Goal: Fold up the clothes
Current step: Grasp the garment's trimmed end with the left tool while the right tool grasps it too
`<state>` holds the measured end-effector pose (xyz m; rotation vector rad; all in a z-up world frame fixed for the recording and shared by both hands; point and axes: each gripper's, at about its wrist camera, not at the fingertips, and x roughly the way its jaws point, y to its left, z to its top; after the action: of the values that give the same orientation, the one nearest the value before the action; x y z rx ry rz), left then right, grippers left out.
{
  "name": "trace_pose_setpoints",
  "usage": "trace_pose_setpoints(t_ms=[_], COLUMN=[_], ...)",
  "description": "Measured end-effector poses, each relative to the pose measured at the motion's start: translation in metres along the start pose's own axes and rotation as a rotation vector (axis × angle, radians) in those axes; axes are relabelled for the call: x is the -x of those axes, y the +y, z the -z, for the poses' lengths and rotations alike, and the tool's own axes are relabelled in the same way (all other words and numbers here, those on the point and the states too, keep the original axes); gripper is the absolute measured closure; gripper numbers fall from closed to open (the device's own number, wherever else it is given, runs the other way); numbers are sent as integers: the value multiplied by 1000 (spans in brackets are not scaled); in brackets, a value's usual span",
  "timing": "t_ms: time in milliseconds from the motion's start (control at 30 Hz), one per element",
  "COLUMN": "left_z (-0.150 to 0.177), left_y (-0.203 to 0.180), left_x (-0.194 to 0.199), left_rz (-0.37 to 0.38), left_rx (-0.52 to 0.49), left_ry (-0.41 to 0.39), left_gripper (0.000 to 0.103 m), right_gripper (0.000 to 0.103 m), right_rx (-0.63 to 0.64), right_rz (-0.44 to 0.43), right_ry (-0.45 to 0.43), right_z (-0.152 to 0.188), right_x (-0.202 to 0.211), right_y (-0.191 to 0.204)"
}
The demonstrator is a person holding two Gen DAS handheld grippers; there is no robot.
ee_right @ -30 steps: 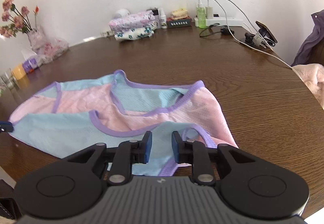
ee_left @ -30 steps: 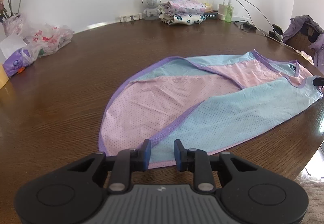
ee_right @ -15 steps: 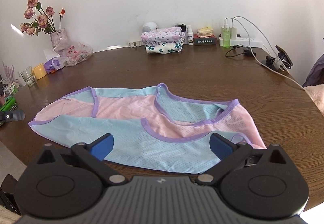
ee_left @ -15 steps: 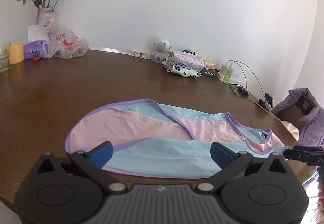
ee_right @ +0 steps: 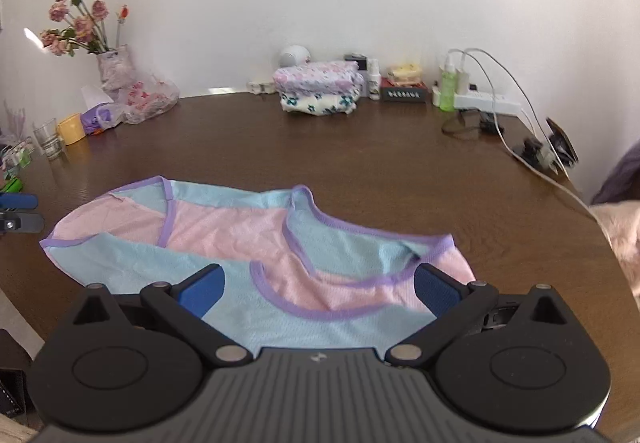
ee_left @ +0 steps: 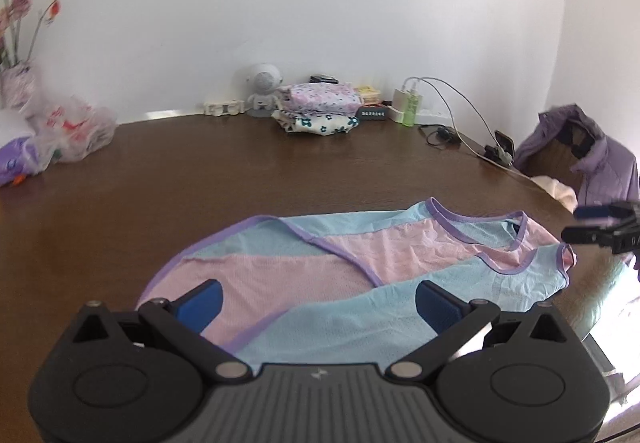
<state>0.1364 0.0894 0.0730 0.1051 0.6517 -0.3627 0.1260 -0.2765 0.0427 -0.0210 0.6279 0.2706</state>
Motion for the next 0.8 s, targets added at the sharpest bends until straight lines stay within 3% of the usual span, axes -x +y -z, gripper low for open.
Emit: trace_pose_setpoints(t_ms=[133, 200, 333, 400, 467, 567, 667, 800], left_z=[-42, -57, -74, -78, -81, -87, -89, -82], left_y=[-4, -3, 7, 12, 20, 29, 28, 28], left_x=[-40, -67, -126, -151, -173, -198, -213, -223], left_rz=[-8, -11, 21, 16, 48, 143, 210, 290], left_rx=[-181, -224, -287, -320, -350, -372, -426, -483], left_ry=[54, 102, 215, 270, 324, 390, 419, 450], left_gripper=[0, 2, 13, 25, 40, 50, 53, 60], right_gripper=[0, 1, 10, 15, 24, 42, 47, 47], right_rx=[208, 293, 406, 467, 500, 478, 475, 508], right_rz=[-31, -64, -97, -55, -82, -186, -284, -345], right_ry=[33, 95, 273, 341, 395, 483, 550, 618], right_z=[-54, -75, -104, -110, -116, -124, -125, -121], right_x=[-27, -54, -122, -152, -177, -206, -227, -249], right_y=[7, 11, 18, 23, 25, 23, 25, 25])
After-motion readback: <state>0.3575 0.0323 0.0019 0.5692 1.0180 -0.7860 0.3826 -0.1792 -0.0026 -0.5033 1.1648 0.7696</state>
